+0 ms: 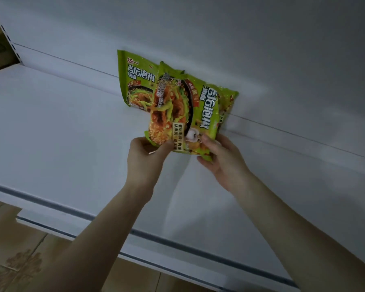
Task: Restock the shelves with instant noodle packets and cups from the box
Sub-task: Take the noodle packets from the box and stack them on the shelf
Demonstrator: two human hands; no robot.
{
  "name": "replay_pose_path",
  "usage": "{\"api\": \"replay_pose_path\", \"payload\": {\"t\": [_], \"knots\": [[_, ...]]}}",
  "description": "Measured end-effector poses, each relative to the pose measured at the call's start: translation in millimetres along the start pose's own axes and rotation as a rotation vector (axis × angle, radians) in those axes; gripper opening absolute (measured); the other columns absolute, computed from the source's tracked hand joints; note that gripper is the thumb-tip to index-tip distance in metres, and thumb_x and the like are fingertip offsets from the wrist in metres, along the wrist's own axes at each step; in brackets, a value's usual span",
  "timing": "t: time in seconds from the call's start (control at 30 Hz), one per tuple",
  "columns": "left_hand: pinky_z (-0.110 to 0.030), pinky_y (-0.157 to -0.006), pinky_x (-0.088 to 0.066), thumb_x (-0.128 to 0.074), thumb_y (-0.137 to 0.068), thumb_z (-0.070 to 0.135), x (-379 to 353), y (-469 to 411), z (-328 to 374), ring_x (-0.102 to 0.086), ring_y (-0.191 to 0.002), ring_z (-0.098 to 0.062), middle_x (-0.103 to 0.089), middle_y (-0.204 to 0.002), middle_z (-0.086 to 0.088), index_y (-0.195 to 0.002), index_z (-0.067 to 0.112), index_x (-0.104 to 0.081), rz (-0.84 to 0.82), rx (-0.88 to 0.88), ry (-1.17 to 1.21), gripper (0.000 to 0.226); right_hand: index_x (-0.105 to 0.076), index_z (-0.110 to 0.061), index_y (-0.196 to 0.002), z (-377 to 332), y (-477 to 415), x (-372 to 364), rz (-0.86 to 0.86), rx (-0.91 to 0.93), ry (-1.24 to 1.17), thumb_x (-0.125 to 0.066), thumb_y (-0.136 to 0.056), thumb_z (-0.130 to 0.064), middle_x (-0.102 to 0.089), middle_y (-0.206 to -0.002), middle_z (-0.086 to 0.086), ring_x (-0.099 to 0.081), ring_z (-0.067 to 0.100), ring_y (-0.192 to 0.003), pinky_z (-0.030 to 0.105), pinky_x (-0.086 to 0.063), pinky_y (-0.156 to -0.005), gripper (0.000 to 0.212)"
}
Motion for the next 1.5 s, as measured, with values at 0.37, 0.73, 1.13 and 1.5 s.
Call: {"api": "replay_pose_path", "payload": {"t": [0.37, 0.73, 1.13, 1.5], "knots": [[-0.058, -0.105, -0.02, -0.031, -0.091, 0.057, -79, 20, -52, -0.015, -0.139, -0.023, -0.029, -0.146, 0.001, -0.137, 0.03, -0.031, -0.246, -0.34, -1.273, 0.053, -0.064, -0.005, -0.109, -81, 1, 119, 0.46, 0.54, 0.492, -0.052, -0.088, -0.001, -0.063, -0.099, 0.004, -0.06, 0.015, -0.093, 0.025, -0.05, -0.08, 0.024], [-0.059, -0.107, -0.012, -0.012, -0.086, 0.066, -82, 26, -70, -0.005, -0.142, -0.029, -0.016, -0.153, -0.004, -0.136, 0.033, -0.028, -0.274, -0.398, -1.443, 0.062, -0.063, -0.005, -0.111, -118, -44, 130, 0.502, 0.667, 0.868, -0.04, -0.092, -0.002, -0.065, -0.108, 0.012, -0.056, 0.02, -0.096, 0.019, -0.035, -0.072, 0.03], [-0.057, -0.105, -0.018, 0.004, -0.075, 0.066, -82, 24, -71, -0.009, -0.141, -0.028, -0.02, -0.15, -0.002, -0.132, 0.035, -0.029, -0.249, -0.431, -1.462, 0.073, -0.066, -0.007, -0.105, -107, -66, 149, 0.484, 0.606, 1.082, -0.049, -0.089, -0.01, -0.065, -0.102, 0.014, -0.055, 0.029, -0.101, 0.024, -0.034, -0.073, 0.023], [-0.057, -0.108, -0.015, -0.001, -0.082, 0.066, -81, 25, -72, -0.007, -0.142, -0.028, -0.018, -0.151, -0.002, -0.134, 0.035, -0.027, -0.264, -0.417, -1.474, 0.066, -0.055, -0.011, -0.115, -107, -68, 131, 0.535, 0.624, 1.28, -0.063, -0.084, -0.022, -0.058, -0.114, 0.008, -0.045, 0.026, -0.114, 0.033, -0.036, -0.086, 0.034]]}}
Point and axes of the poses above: each hand's wrist, its own y-axis away from the middle knuckle, its own x-axis out of the back of the hand, z = x × y, the point moved 6 cm from there along -y, towards the middle knuckle
